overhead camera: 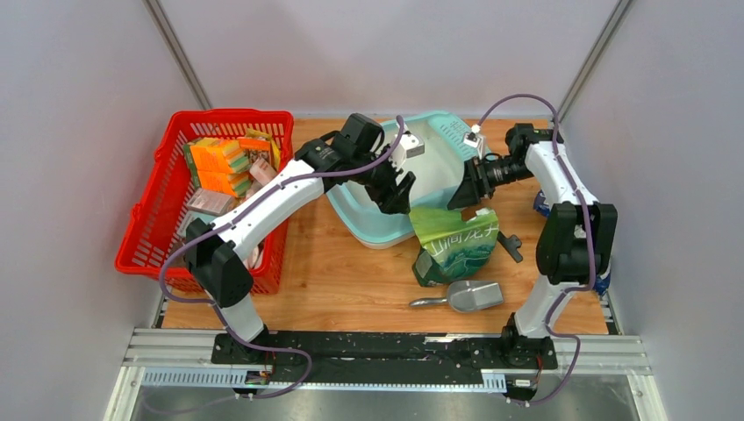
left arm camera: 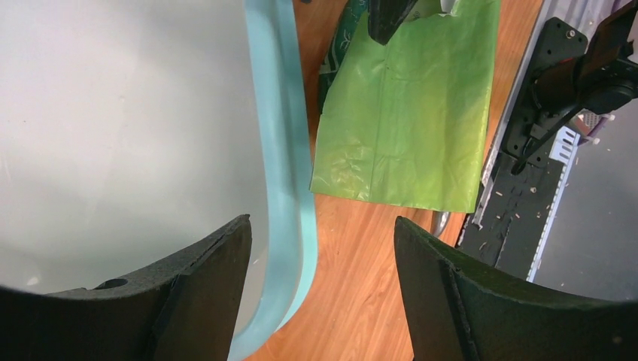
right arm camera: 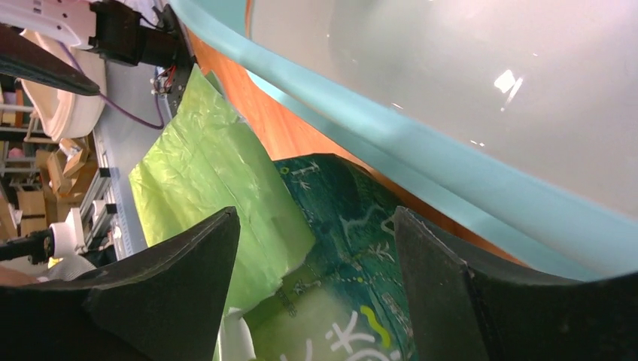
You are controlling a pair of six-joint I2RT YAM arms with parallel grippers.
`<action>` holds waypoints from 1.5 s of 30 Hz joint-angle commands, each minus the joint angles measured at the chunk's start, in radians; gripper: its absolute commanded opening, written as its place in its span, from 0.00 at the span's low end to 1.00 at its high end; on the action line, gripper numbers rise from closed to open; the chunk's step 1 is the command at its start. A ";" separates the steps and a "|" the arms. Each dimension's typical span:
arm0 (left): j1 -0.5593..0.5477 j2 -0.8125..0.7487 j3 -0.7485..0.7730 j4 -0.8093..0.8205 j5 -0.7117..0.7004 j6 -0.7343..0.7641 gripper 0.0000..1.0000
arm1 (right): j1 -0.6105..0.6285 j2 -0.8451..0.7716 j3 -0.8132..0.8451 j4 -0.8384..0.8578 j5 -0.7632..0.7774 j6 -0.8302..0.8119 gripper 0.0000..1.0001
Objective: Fill the litter box with clean litter
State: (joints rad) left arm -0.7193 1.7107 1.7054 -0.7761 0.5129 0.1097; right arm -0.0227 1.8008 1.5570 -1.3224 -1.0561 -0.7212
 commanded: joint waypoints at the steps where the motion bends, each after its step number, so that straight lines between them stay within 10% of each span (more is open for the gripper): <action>1: 0.003 -0.039 0.005 0.008 0.001 -0.005 0.77 | 0.069 0.006 0.009 -0.344 -0.085 -0.092 0.75; 18: 0.006 0.033 0.066 0.021 0.082 0.011 0.76 | 0.102 -0.054 -0.074 -0.345 -0.090 -0.055 0.58; 25: 0.006 0.041 0.068 0.061 0.104 -0.010 0.78 | 0.104 -0.093 0.013 -0.345 -0.122 -0.073 0.00; 39: 0.006 0.027 0.079 0.275 0.182 -0.093 0.82 | 0.127 -0.303 0.198 -0.290 -0.009 -0.202 0.00; 45: 0.004 0.062 0.114 0.274 0.283 -0.104 0.68 | 0.129 -0.357 0.131 -0.215 -0.004 -0.150 0.00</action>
State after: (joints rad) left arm -0.7174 1.7561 1.7660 -0.5480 0.6922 0.0277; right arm 0.1062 1.5352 1.7027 -1.4010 -1.0019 -0.8871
